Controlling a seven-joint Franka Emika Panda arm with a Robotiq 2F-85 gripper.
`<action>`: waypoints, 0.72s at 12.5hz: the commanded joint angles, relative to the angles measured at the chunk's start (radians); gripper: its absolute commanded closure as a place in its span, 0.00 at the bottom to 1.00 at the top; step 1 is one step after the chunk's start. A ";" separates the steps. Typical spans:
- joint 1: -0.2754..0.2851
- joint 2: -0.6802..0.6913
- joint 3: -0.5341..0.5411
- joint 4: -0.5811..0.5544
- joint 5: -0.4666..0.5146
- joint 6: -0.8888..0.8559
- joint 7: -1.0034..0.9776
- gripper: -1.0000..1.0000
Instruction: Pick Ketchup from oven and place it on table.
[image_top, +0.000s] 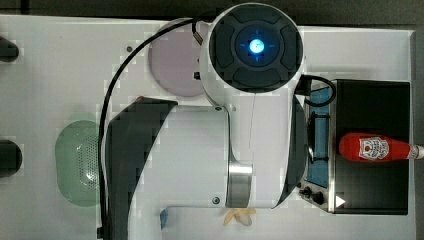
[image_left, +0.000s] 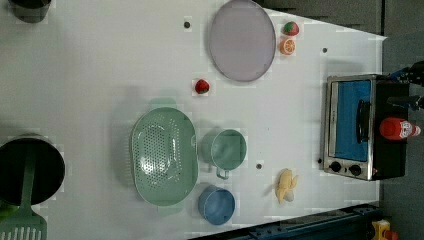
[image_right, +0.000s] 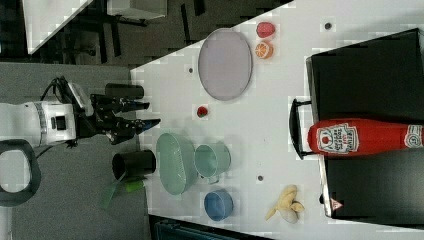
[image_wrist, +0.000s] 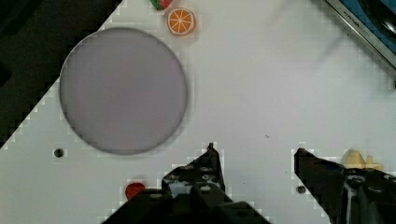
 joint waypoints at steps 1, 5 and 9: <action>-0.029 -0.491 0.008 -0.313 0.018 -0.214 -0.050 0.21; -0.042 -0.455 -0.048 -0.317 0.017 -0.192 -0.050 0.00; -0.065 -0.386 -0.158 -0.315 0.015 -0.154 -0.051 0.00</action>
